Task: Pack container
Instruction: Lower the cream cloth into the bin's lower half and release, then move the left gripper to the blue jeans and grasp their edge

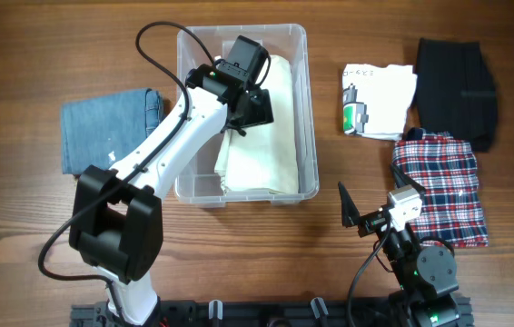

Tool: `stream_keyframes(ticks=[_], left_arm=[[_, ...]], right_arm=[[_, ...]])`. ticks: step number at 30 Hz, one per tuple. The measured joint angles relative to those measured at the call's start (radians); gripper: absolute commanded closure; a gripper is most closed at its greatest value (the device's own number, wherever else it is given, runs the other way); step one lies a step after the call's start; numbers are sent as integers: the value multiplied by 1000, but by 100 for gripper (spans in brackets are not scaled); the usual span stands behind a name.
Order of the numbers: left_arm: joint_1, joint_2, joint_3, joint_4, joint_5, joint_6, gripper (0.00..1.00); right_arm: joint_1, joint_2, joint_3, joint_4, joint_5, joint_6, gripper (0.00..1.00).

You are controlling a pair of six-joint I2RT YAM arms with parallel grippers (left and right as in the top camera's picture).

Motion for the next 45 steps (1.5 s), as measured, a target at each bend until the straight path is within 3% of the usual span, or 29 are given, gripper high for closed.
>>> stream_keyframes(ticks=[4, 6, 23, 29, 35, 45], left_arm=[[1, 0, 0, -11, -36, 11, 13], [1, 0, 0, -13, -53, 19, 0], [36, -31, 0, 23, -84, 25, 0], [145, -171, 0, 5, -36, 25, 0], [322, -293, 0, -111, -19, 21, 0], [600, -298, 0, -212, -19, -27, 0]], right_arm=[[0, 0, 0, 0, 0, 0, 0], [0, 0, 0, 0, 0, 0, 0], [0, 0, 0, 0, 0, 0, 0], [0, 0, 0, 0, 0, 0, 0], [0, 0, 0, 0, 0, 0, 0], [0, 0, 0, 0, 0, 0, 0]])
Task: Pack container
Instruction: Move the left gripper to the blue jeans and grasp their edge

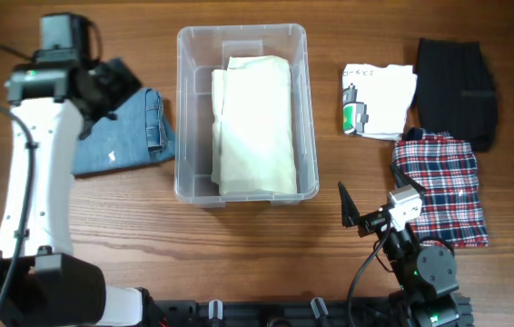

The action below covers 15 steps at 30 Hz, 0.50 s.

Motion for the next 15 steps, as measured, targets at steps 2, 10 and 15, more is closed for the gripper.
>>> stream_keyframes(ticks=[2, 10, 15], left_arm=[[45, 0, 0, -2, 0, 20, 0], [203, 0, 0, -6, -1, 217, 0], [270, 8, 0, -6, 0, 331, 0]], right_arm=[[0, 0, 0, 0, 0, 0, 0], [0, 0, 0, 0, 0, 0, 0], [0, 0, 0, 0, 0, 0, 0]])
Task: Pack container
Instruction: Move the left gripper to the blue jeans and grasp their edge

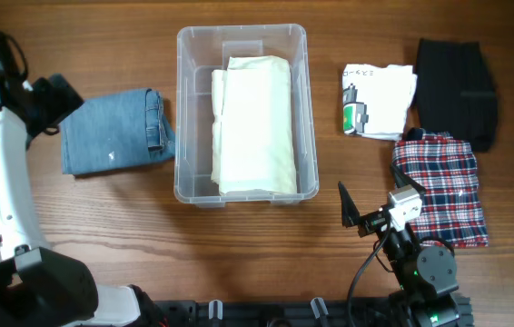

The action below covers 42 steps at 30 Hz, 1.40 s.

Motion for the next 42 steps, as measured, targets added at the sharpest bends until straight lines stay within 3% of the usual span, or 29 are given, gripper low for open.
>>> stream_keyframes(ticks=[18, 42], left_arm=[[49, 253, 0, 143, 134, 328, 0], [122, 527, 1, 242, 312, 436, 0]], right_arm=[[0, 0, 0, 0, 0, 0, 0], [0, 0, 0, 0, 0, 0, 0]])
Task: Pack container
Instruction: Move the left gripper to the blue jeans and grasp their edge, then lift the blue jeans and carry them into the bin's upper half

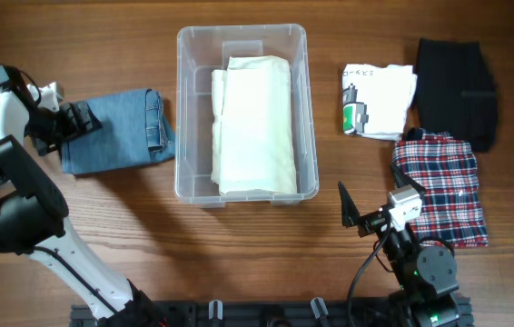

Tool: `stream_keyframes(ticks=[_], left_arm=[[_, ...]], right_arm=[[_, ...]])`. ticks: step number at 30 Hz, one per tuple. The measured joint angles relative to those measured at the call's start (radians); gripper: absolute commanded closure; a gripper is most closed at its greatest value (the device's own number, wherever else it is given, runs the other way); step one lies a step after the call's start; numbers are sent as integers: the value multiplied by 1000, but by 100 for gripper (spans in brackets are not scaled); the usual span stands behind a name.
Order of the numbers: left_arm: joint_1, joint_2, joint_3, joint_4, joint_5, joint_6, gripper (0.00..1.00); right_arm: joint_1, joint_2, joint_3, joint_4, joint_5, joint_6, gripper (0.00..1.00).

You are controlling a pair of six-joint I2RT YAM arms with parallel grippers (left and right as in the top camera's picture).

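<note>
A clear plastic container (178,109) stands at the table's middle with a folded cream cloth (255,127) lying inside it. Folded blue jeans (125,127) lie just left of the container. My left gripper (81,118) is at the jeans' left end, low over the table, and looks open with its fingers at the denim's edge. My right gripper (351,211) rests near the front edge, right of the container, holding nothing; whether its jaws are apart is unclear from above.
Right of the container lie a folded white shirt with a green print (377,100), a folded black garment (457,86) and a folded red plaid garment (443,186). The right arm's base (420,272) stands at the front edge.
My left gripper has moved from a spot left of the jeans onto their left end, lower to the table. The jeans, the container and the right arm are unchanged.
First my left gripper was inside the container over the cream cloth. Then it was out of the container, above the jeans' upper left part, with the cloth left lying flat inside. It then stood off to the jeans' left, and now sits at their left edge.
</note>
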Motion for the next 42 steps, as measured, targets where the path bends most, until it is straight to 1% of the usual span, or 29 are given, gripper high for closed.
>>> stream_keyframes(ticks=[2, 4, 5, 6, 9, 11, 12, 14, 17, 33, 38, 42], left_arm=[[3, 2, 2, 0, 6, 2, 4], [3, 3, 2, -2, 11, 4, 11], [3, 3, 2, -3, 14, 2, 18], [3, 4, 3, -5, 21, 3, 28], [3, 7, 6, -17, 35, 4, 60], [3, 7, 8, -27, 46, 6, 75], [3, 6, 10, -34, 50, 9, 81], [3, 6, 15, -42, 55, 16, 88], [3, 6, 18, -46, 55, 20, 95], [3, -8, 18, -53, 54, 21, 96], [1, -48, 17, -64, 59, 14, 96], [-2, -118, 17, -51, 64, -19, 96]], right_arm=[[0, 0, 0, 0, 0, 0, 0], [0, 0, 0, 0, 0, 0, 0], [0, 0, 0, 0, 0, 0, 0], [0, 0, 0, 0, 0, 0, 0], [0, 0, 0, 0, 0, 0, 0], [0, 0, 0, 0, 0, 0, 0], [0, 0, 0, 0, 0, 0, 0], [0, 0, 0, 0, 0, 0, 0], [0, 0, 0, 0, 0, 0, 0], [0, 0, 0, 0, 0, 0, 0], [0, 0, 0, 0, 0, 0, 0], [0, 0, 0, 0, 0, 0, 0]])
